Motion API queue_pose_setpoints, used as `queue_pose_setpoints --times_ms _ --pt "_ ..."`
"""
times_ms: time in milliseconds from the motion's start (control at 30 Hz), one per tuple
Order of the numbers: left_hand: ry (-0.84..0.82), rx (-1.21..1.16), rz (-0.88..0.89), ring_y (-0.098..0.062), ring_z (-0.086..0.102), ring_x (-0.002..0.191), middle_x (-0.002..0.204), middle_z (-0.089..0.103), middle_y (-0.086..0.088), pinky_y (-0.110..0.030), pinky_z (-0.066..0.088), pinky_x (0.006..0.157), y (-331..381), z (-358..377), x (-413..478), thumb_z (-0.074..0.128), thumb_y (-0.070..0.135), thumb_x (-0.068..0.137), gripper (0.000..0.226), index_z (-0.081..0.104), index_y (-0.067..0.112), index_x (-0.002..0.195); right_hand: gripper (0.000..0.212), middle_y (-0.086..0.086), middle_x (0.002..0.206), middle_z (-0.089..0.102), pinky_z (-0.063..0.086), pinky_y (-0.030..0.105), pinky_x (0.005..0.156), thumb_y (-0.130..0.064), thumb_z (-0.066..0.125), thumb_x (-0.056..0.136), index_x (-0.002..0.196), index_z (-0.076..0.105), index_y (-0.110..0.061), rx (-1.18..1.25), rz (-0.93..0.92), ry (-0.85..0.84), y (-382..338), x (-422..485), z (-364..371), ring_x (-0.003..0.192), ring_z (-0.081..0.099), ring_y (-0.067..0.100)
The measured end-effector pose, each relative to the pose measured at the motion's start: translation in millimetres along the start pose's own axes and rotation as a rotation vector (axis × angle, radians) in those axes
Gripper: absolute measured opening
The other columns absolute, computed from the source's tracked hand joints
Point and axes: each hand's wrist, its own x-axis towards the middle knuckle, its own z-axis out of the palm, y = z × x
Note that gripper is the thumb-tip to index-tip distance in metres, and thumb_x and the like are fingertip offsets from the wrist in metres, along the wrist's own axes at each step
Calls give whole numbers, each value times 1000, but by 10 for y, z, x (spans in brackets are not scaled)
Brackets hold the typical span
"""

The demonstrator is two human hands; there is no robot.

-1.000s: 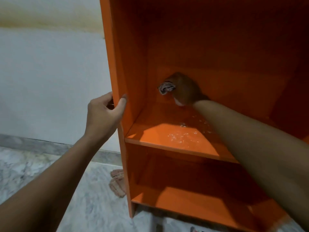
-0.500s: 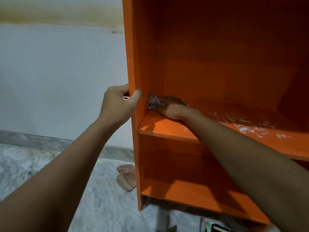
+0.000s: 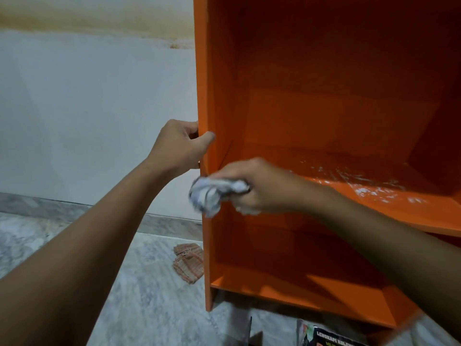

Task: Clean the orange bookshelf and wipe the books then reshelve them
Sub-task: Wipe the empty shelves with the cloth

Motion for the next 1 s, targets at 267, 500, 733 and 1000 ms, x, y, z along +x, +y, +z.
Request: queue_pose_setpoints --times_ms 267,500,733,1000 --pt "-40 22 -3 -20 71 90 104 72 -3 -29 59 68 -12 3 -8 56 33 97 19 67 20 106 22 2 96 65 49 36 65 -3 65 87 104 73 -14 -98 197 348 398 228 296 79 60 18" --pt "65 66 29 -16 68 79 93 70 0 -27 57 67 -4 95 -47 55 35 98 12 63 26 96 55 3 129 61 45 31 90 0 69 80 132 62 -19 -293 -209 -99 37 -317 124 113 55 19" --pt "332 159 7 -3 54 68 91 60 8 -19 41 63 -17 432 -216 53 38 98 14 58 25 97 44 -7 125 63 43 5 83 -10 67 89 131 58 -22 -77 51 260 424 -609 -736 98 56 -20" --pt "578 93 -539 -32 38 131 146 34 -12 -49 39 102 126 1042 -442 63 41 90 73 23 17 147 33 8 125 64 40 25 80 -13 58 96 128 62 -19 -173 469 376 1840 -418 -1148 107 61 24"
